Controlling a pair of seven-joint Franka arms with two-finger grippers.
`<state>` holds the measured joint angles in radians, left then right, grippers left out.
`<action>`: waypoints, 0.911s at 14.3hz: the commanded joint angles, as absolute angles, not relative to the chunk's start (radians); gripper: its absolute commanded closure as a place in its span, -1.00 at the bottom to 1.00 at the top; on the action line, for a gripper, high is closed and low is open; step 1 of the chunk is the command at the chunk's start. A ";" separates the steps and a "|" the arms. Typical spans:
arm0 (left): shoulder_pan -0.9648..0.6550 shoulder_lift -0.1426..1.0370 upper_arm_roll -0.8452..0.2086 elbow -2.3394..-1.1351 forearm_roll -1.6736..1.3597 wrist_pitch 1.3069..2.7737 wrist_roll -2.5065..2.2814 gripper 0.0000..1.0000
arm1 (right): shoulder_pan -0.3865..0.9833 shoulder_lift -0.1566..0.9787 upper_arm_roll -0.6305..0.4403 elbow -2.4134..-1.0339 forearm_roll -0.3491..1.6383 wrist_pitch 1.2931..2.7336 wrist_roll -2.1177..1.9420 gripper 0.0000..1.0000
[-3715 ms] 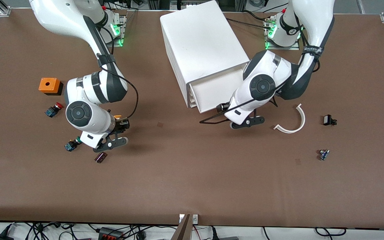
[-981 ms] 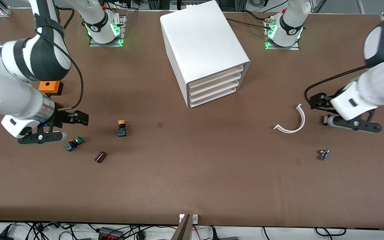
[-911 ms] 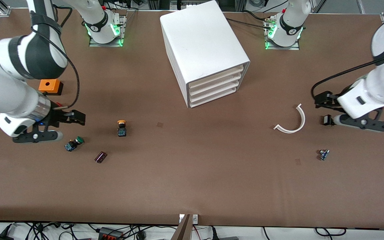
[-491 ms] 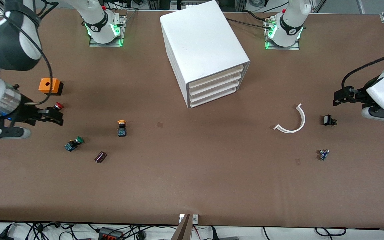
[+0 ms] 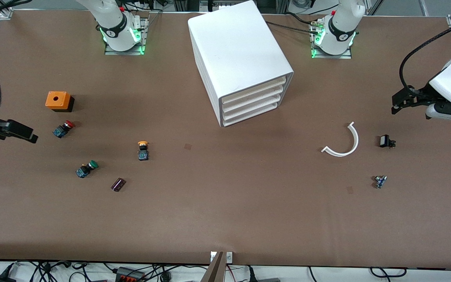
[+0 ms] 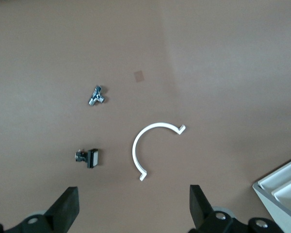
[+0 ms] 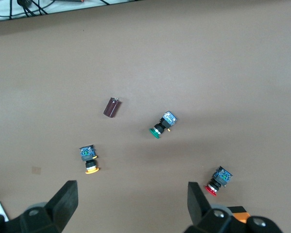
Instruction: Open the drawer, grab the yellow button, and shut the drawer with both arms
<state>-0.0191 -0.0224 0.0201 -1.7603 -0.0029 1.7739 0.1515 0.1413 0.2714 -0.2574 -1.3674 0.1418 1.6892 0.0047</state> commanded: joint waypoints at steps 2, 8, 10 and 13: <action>-0.037 -0.029 0.032 -1.752 -0.012 1.733 0.164 -1.00 | -0.035 0.200 -0.060 -1.419 0.077 1.677 0.014 -1.00; -0.048 -0.029 0.018 -1.726 0.028 1.683 0.166 -1.00 | -0.032 0.167 -0.055 -1.454 0.006 1.632 0.003 -1.00; -0.048 -0.028 0.017 -1.721 0.028 1.681 0.163 -1.00 | -0.032 0.120 -0.057 -1.523 0.006 1.646 -0.005 -1.00; -0.048 -0.028 0.017 -1.720 0.028 1.683 0.161 -1.00 | -0.031 0.045 -0.055 -1.632 -0.040 1.669 -0.029 -1.00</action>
<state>-0.0411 -0.0227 0.0159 -1.7350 0.0047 1.7035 0.1519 -0.0147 0.1377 -0.0772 -1.5142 -0.0028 1.6402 -0.0034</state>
